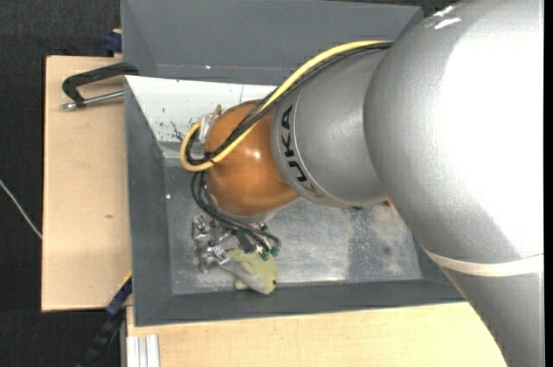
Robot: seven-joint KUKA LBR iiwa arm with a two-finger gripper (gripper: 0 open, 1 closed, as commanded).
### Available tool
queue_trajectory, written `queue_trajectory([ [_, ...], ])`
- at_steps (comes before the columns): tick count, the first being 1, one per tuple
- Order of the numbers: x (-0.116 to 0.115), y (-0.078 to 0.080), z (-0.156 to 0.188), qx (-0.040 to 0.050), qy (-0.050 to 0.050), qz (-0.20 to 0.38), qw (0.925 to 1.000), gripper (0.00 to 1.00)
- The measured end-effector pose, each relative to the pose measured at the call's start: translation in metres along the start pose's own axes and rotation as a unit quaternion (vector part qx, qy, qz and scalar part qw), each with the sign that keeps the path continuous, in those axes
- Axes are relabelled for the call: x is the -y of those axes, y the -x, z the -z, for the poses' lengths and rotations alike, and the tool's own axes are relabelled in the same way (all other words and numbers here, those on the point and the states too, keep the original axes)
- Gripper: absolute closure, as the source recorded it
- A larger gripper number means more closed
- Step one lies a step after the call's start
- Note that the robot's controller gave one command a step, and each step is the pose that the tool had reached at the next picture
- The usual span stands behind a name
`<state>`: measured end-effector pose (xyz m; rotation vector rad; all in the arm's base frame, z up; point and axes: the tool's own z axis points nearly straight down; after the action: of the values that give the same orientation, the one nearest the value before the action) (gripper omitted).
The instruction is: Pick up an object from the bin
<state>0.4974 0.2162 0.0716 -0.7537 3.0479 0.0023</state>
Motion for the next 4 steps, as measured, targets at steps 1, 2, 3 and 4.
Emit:
queue_trajectory([
  [1, 0.000, 0.000, 0.000, 0.0010, 0.000, 0.000, 1.0000, 0.00],
  [2, 0.074, -0.013, 0.022, 0.0024, -0.002, 0.032, 0.9995, 0.00],
  [3, 0.061, 0.012, 0.007, 0.0023, 0.000, -0.019, 0.9998, 0.00],
  [4, 0.108, -0.032, 0.050, 0.0001, -0.001, 0.034, 0.9994, 0.00],
])
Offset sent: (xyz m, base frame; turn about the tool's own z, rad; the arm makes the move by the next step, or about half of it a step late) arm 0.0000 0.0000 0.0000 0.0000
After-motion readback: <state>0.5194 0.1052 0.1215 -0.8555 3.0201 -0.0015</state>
